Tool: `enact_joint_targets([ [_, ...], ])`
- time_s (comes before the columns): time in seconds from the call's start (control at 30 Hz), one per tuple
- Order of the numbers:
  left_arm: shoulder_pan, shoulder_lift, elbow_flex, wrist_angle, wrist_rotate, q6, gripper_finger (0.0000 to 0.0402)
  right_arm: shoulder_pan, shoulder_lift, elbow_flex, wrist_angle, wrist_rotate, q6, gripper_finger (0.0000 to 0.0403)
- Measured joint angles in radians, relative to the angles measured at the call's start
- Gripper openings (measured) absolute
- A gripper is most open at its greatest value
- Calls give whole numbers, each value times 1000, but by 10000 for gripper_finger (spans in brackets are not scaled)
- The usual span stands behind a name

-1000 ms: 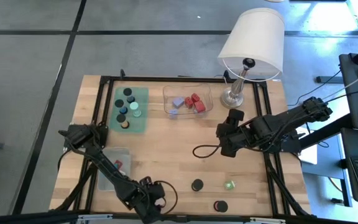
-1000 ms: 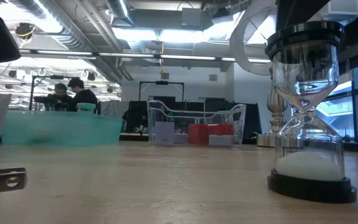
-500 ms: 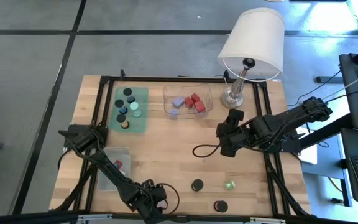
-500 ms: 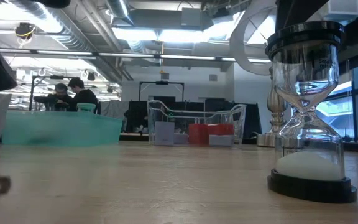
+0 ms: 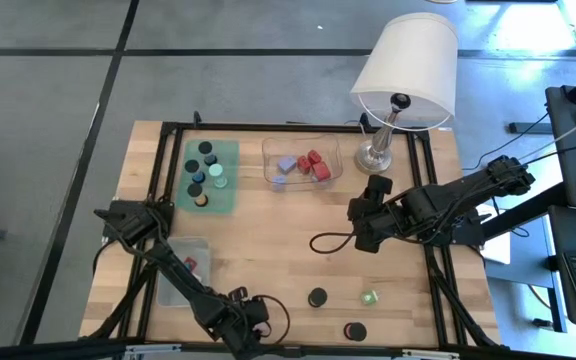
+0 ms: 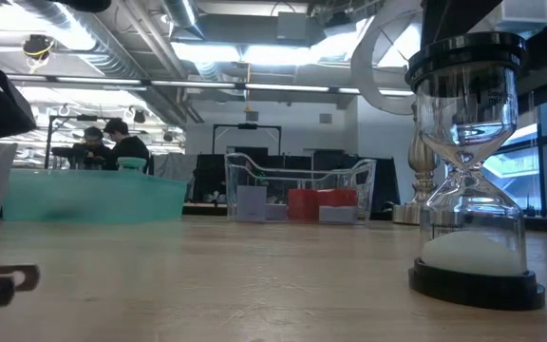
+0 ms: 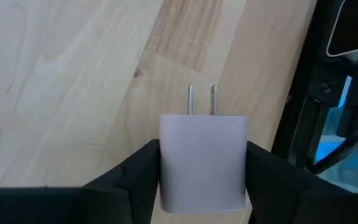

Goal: Pick & Place Office items
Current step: Put the white charger adapter into the transparent bin

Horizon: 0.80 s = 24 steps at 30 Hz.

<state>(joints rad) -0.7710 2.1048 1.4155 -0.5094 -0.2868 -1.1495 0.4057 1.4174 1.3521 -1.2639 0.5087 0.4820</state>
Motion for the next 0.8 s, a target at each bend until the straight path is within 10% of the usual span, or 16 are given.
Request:
enact_joint_targets([
  [0.8, 454, -174, 408, -901, -392, 186, 192, 0, 0, 0, 15, -1, 17, 265],
])
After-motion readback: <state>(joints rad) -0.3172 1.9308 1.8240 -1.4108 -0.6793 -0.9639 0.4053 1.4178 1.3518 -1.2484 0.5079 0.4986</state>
